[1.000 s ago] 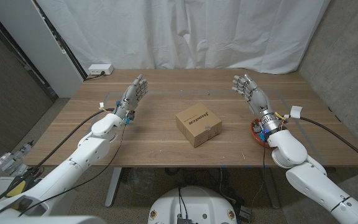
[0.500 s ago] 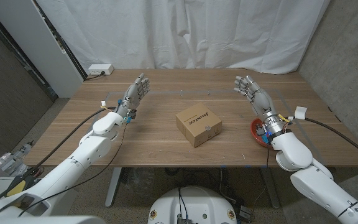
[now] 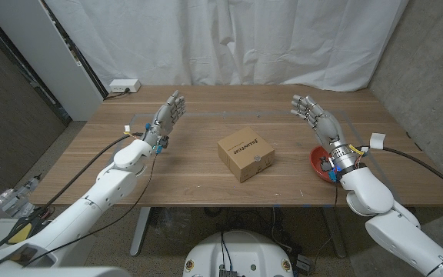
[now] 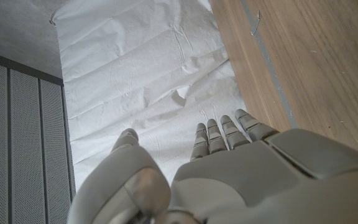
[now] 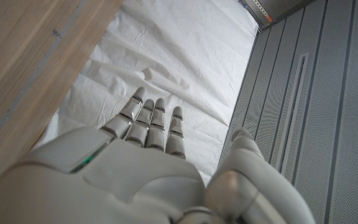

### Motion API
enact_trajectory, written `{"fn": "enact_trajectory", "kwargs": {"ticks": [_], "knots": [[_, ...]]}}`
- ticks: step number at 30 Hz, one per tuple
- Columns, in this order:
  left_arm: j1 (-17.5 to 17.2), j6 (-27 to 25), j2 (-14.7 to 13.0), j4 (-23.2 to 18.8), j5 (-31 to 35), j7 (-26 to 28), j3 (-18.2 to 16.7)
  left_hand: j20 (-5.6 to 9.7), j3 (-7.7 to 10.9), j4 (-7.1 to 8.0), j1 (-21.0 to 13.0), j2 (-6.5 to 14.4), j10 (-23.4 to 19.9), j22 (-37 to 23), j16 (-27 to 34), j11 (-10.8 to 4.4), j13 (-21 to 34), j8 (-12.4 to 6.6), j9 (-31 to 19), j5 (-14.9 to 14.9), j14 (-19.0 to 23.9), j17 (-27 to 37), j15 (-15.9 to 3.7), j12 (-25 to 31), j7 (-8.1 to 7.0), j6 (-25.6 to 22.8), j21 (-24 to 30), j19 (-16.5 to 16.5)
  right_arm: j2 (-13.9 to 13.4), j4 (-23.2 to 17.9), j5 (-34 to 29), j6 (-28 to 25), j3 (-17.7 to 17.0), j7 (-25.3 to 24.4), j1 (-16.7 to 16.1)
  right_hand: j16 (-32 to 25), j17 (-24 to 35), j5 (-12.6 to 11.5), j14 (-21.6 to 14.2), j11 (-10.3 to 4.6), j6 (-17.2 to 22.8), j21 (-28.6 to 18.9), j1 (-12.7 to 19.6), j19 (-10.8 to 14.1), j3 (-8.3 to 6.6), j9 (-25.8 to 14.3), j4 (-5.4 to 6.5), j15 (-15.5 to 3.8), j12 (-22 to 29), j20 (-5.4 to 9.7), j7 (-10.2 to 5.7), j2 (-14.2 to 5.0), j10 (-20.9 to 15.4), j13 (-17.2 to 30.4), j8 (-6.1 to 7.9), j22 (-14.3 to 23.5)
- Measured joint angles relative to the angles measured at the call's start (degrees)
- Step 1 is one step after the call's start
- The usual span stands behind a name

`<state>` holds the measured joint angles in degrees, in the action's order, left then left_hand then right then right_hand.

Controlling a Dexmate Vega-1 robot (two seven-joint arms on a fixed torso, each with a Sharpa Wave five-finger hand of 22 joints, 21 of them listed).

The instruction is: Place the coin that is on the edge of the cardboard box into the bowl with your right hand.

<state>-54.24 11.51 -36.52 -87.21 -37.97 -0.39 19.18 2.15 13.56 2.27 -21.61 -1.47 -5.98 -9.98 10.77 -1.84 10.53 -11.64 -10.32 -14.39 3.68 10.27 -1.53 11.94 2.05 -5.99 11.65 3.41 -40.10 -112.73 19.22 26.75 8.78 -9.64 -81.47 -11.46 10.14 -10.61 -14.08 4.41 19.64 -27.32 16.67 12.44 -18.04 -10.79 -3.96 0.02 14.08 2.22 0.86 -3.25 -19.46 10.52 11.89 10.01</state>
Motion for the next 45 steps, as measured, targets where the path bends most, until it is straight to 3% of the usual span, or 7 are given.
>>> {"fn": "enact_trajectory", "kwargs": {"ticks": [7,25,45], "knots": [[-0.3,-0.6,-0.5,-0.8,0.1,0.3,-0.1,-0.1,0.0,0.0,-0.3,0.3,0.0,0.0,0.0,0.0,0.0,0.0,-0.2,0.0,-0.3,0.0,0.28,-0.4,0.0,0.0,-0.2,-0.5,0.5,-0.2,-0.8,0.9,-0.4,0.1,-1.2,-0.2,0.0,0.0,-1.6,-0.31,0.9,0.0,0.8,2.5,-0.56,0.0,-0.55,-0.46,0.0,0.08,0.13,-0.17,-1.1,0.0,0.0,-0.1],[-1.4,-1.0,-1.2,-1.9,-0.1,0.7,-0.6,-0.07,0.0,0.0,-0.3,0.3,0.0,0.0,0.0,0.0,0.0,0.22,-0.2,0.5,-0.3,0.0,0.28,-0.4,0.0,0.0,-0.2,-0.1,1.6,-1.1,-4.5,3.2,-1.6,0.0,-3.5,-0.2,0.0,0.0,-2.7,-1.31,2.1,0.2,1.9,3.2,-1.0,0.0,-1.69,-1.48,0.3,0.12,-0.25,-0.66,-2.7,0.0,0.21,-0.2],[-1.5,-1.4,-1.5,-3.1,0.8,2.0,-0.7,0.03,-0.21,-0.2,-0.6,0.6,0.0,0.0,0.0,-0.01,0.0,0.22,-0.2,0.9,0.4,0.0,0.62,-0.4,0.0,0.0,0.1,1.1,4.2,0.5,-10.5,7.7,-3.2,-1.2,-5.2,-0.2,0.0,0.0,-3.9,-2.24,4.8,1.1,3.4,4.2,-1.28,0.0,-2.86,-2.34,1.0,0.12,-1.7,-0.23,-5.3,0.0,0.44,0.0]]}}
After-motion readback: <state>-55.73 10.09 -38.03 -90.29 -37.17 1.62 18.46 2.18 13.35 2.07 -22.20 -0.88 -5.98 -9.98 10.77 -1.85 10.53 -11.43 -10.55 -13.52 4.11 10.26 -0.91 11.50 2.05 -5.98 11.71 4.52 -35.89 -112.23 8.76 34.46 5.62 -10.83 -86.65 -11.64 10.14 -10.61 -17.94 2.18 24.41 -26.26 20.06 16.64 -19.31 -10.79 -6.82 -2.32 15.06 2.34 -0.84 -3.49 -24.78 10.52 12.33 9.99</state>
